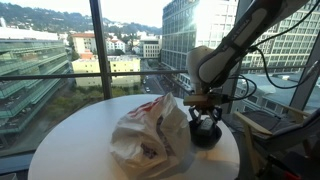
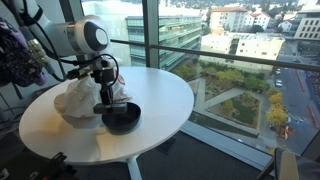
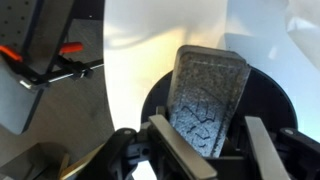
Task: Put the dress, whiteboard eraser and the object on the right into the carrier bag
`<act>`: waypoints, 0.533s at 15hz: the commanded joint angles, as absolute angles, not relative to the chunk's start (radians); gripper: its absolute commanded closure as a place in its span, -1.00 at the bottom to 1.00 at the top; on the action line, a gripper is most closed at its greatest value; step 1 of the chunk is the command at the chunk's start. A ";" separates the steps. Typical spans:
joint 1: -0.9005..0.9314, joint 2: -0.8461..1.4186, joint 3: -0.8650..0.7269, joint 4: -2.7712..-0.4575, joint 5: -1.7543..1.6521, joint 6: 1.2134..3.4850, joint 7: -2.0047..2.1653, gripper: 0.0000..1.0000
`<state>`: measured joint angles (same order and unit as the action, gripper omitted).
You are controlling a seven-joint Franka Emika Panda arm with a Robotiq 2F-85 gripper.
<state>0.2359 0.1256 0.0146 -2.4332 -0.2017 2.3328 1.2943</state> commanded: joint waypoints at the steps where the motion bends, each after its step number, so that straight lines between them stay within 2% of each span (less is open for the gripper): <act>1: 0.242 -0.040 0.098 -2.396 -0.216 2.146 1.202 0.34; 5: 0.270 -0.170 0.212 -2.339 -0.145 2.125 1.102 0.34; 8: 0.304 -0.185 0.276 -2.278 -0.042 2.170 1.025 0.34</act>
